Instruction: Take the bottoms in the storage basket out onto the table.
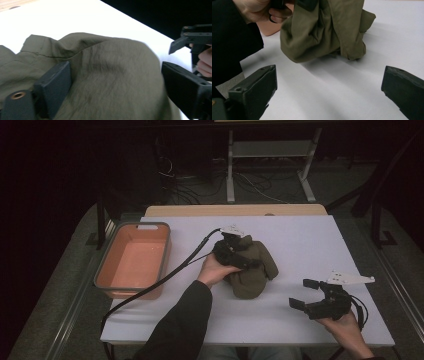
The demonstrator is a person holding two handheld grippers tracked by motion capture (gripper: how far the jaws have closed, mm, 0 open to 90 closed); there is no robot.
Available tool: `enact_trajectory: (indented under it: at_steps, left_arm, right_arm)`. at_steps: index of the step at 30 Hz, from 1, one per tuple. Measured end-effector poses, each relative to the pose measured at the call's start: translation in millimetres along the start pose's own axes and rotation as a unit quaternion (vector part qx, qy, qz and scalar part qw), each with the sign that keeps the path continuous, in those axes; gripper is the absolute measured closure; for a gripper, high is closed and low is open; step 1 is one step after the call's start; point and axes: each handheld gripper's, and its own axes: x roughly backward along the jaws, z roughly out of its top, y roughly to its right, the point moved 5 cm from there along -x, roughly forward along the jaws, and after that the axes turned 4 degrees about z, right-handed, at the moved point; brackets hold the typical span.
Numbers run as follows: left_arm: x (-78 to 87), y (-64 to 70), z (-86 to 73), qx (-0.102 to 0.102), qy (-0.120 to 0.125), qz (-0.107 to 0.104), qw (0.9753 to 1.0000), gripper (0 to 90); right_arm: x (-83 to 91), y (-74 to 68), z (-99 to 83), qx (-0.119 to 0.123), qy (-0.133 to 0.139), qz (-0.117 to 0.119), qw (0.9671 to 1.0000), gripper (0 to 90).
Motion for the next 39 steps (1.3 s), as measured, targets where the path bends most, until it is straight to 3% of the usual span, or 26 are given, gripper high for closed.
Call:
enact_trajectory:
  at_steps: [10,19,25,32,39]
  left_arm:
    - [7.3,2.8,0.7,0.0,-0.013,0.001,0.9999,0.0]
    - [22.8,7.0,5.3,-0.021,-0.017,0.012,0.9996,0.0]
    - [35.4,7.3,7.9,-0.022,-0.011,0.02,0.9995,0.0]
    - [48.9,9.2,5.3,-0.028,-0.008,0.011,0.9995,0.0]
    - [64.4,9.2,1.9,-0.037,-0.009,0.026,0.9989,0.0]
  right_arm:
    - [0.8,-1.0,0.0,0.0,0.001,-0.001,1.0,0.0]
    - [1.3,-0.7,0.4,0.002,0.004,-0.002,1.0,0.0]
    - [1.2,-1.4,1.1,0.0,0.007,0.0,1.0,0.0]
    - [0.8,-1.4,1.1,0.0,0.007,-0.001,1.0,0.0]
    - [0.7,-1.3,0.9,0.001,0.006,-0.001,1.0,0.0]
